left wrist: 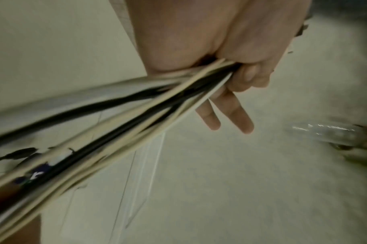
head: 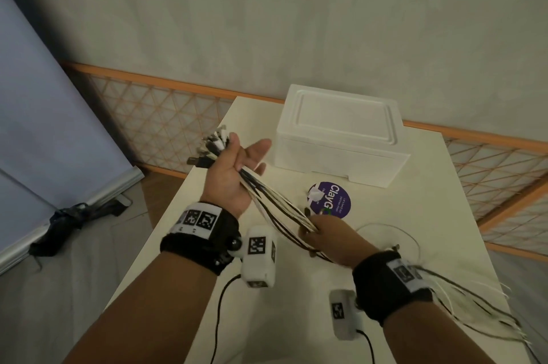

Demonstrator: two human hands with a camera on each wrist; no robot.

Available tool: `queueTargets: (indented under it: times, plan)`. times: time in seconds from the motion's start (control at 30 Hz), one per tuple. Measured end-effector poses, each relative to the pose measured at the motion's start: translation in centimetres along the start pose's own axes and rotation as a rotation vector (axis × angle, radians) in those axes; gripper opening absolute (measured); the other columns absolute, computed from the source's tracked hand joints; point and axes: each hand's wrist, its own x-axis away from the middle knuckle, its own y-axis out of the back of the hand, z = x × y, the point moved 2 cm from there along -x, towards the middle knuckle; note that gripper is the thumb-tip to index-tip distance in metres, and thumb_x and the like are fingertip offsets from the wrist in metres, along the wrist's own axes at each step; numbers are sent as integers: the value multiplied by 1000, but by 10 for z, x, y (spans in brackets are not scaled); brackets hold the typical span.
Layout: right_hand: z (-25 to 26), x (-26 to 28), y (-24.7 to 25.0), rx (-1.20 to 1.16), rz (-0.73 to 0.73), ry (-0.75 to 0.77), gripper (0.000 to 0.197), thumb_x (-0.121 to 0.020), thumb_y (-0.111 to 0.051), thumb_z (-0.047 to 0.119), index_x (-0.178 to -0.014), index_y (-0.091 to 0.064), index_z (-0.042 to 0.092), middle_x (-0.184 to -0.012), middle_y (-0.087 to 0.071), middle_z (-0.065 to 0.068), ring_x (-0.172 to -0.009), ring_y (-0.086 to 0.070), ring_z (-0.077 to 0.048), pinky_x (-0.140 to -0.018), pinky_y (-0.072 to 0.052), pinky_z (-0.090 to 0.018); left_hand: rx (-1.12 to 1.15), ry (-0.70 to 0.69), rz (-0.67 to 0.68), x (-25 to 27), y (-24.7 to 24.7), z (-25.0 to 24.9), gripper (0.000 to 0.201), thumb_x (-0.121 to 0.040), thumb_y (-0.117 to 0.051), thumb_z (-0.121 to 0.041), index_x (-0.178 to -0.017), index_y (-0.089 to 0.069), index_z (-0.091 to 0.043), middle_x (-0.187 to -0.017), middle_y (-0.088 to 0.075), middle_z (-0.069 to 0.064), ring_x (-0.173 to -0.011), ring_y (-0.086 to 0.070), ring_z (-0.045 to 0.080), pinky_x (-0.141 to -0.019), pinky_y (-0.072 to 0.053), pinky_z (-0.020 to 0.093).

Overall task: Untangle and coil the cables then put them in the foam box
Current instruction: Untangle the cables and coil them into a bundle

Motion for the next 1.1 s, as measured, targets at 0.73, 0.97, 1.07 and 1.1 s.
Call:
queueTargets:
  times: [0.73,0.97,1.07,1.1]
  plan:
    - [-63,38,76,7,41,-263,64,-80,-71,19,-138,-42,16,-142,-44,-3,-112,-48,-9,-90,-42,-19,-50,-65,-66,-7,-7,4,63,-98,-41,-34,-37,-33,-21,-37,-26,-6,-29,-23,8,-38,-21,16]
    - [62,3,25,-265,-120,179,29,-88,-61,23,-113,-47,18,-87,-63,2,-76,-60,-11,-73,-50,-35,-131,2,50,2,-34,38,55,-89,-49,-36,-39,-33,-19,-37,-29,-3,-30,-23,9,-43,-17,25]
    - [47,-2,2,-161,-124,169,24,-93,-53,42,-95,-50,19,-68,-57,2,-62,-55,-15,-65,-48,-39,-50,-9,-29,-5,-21,19,56,-91,-50,-36,-39,-35,-20,-39,-32,-4,-30,-26,8,-42,-21,22]
    - [37,-2,-3,-58,-119,156,29,-93,-51,46,-88,-49,18,-69,-56,0,-65,-55,-18,-64,-46,-39,-38,-17,-79,-7,-13,12,58,-95,-48,-35,-40,-36,-20,-40,-32,-4,-31,-28,8,-41,-24,20]
